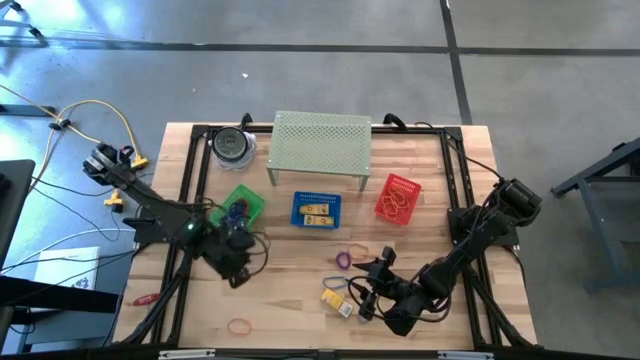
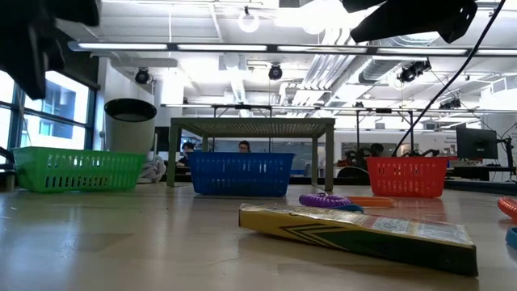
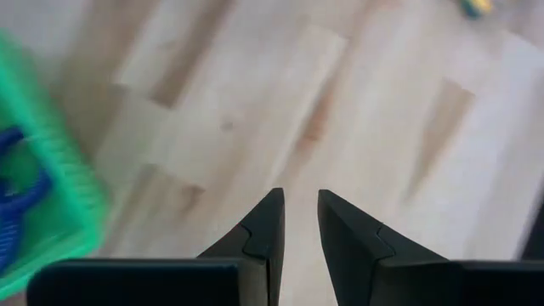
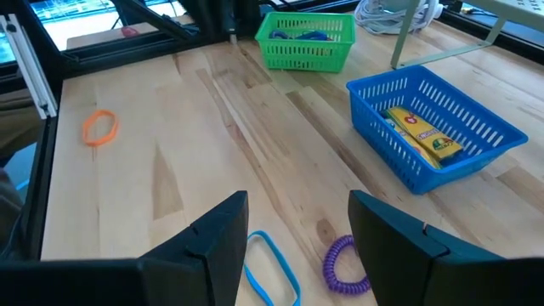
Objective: Pick & Place Office Desk Supplies
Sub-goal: Put the orange rubber band into the red bin
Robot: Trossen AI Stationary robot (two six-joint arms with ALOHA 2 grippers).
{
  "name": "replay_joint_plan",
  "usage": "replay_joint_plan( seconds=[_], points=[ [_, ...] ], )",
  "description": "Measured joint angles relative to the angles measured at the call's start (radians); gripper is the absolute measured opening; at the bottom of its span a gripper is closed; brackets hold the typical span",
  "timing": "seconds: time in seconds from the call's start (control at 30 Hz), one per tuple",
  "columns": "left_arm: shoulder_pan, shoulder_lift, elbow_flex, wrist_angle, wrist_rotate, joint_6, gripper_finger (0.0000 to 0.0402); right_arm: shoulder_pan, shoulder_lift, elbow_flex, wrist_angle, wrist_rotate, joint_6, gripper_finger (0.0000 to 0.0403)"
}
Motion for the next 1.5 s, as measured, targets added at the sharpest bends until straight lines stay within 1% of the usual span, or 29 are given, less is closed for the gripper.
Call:
replay_joint_plan(
  seconds=[0.2,0.33,0.43,0.5,0.73,0.97,1.17,1.3,1.5],
  points=[
    [-0.102,0.0,0.0,0.125,-0.002,0.116,0.007,0.0,0.0,0.0,0.0,0.0,0.0,0.0193],
    [-0.154,0.003,0.0,0.179,-0.034,0.185,0.007,0.0,0.0,0.0,0.0,0.0,0.0,0.0193],
    [-0.173,0.003,0.0,0.198,-0.063,0.2,0.007,0.0,0.0,0.0,0.0,0.0,0.0,0.0193],
    [-0.175,0.003,0.0,0.198,-0.079,0.19,0.007,0.0,0.0,0.0,-0.001,0.0,0.0,0.0193],
    [-0.175,0.003,0.0,0.185,-0.078,0.192,0.007,0.0,0.0,0.0,-0.001,0.0,0.0,0.0193],
    [-0.175,0.003,0.0,0.184,-0.063,0.214,0.007,0.0,0.0,0.0,-0.002,0.0,0.0,0.0193],
    [-0.161,0.003,0.0,0.18,-0.024,0.196,0.007,0.0,0.0,0.0,-0.002,0.0,0.0,0.0193],
    [-0.157,0.003,0.0,0.181,-0.022,0.183,0.007,0.0,0.0,0.0,-0.002,0.0,0.0,0.0193],
    [-0.156,0.034,0.0,0.188,-0.013,0.181,0.007,0.0,0.0,0.0,-0.004,0.0,0.0,0.0193]
  ],
)
